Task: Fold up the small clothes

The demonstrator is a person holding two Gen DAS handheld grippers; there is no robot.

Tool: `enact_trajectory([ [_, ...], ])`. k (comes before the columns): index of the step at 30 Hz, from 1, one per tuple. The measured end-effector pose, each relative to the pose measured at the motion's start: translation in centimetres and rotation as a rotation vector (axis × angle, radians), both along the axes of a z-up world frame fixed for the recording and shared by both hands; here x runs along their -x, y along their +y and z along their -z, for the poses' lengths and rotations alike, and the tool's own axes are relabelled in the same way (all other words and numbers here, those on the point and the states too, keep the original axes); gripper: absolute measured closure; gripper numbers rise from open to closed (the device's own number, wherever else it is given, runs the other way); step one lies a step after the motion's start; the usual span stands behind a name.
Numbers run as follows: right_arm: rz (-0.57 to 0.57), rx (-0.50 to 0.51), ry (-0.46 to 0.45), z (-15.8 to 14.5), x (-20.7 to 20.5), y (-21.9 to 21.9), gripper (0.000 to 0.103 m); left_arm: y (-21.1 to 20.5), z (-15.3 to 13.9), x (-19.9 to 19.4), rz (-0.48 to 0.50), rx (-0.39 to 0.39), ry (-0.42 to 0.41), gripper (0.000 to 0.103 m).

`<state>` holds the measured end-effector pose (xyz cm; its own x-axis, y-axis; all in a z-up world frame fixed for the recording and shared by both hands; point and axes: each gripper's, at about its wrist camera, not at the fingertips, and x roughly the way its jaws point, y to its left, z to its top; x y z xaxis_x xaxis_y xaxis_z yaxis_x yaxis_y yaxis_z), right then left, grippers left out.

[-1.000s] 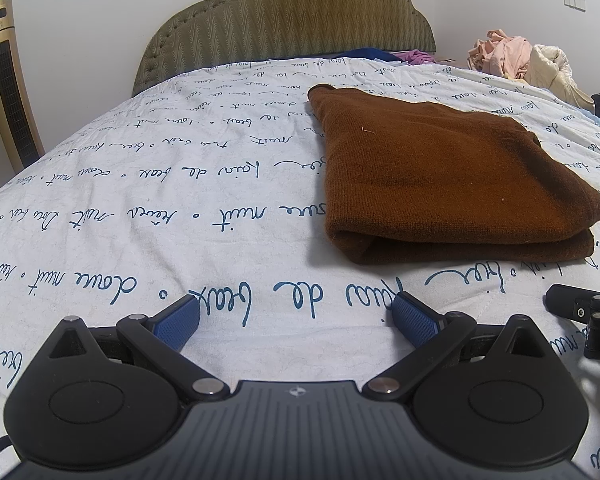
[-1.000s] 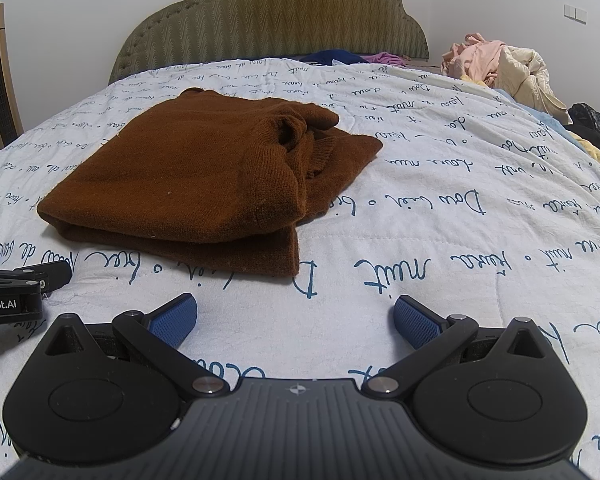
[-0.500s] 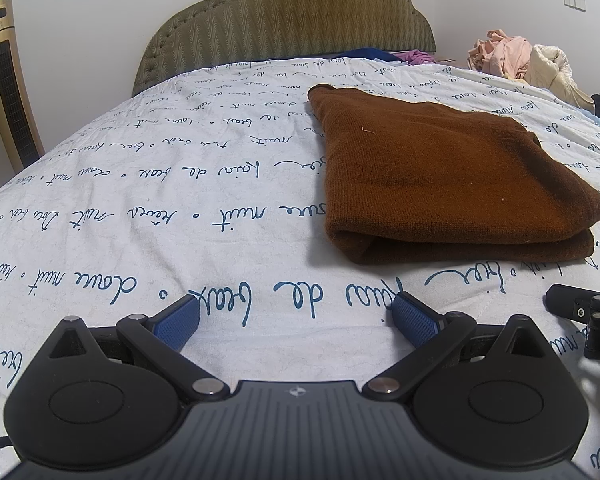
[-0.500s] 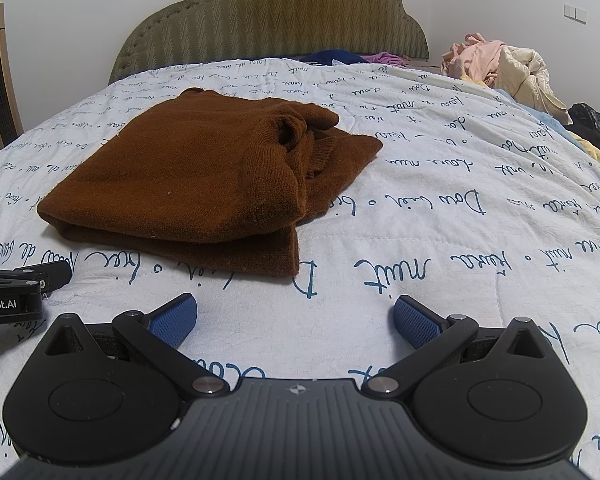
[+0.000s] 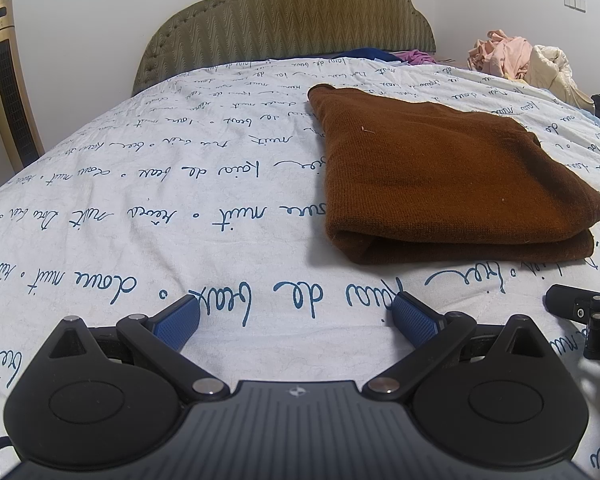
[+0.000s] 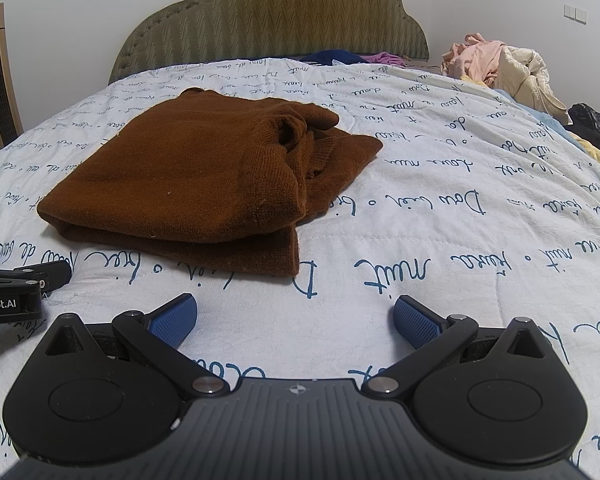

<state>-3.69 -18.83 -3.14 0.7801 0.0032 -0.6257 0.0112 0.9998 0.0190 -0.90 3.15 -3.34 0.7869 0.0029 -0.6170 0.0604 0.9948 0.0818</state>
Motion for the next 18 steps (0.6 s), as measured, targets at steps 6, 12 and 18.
enact_trajectory([
  [6,0.000,0.000,0.000,0.00,0.00,-0.01,0.000,0.00,0.00,0.00,0.000,0.000,0.000,0.000],
  [12,0.000,0.000,0.000,0.00,0.00,0.00,0.000,0.01,0.01,0.00,0.000,0.000,0.000,0.000],
  [18,0.000,0.000,0.000,0.00,0.00,0.00,0.000,-0.17,0.02,0.04,0.002,-0.011,-0.002,0.000],
])
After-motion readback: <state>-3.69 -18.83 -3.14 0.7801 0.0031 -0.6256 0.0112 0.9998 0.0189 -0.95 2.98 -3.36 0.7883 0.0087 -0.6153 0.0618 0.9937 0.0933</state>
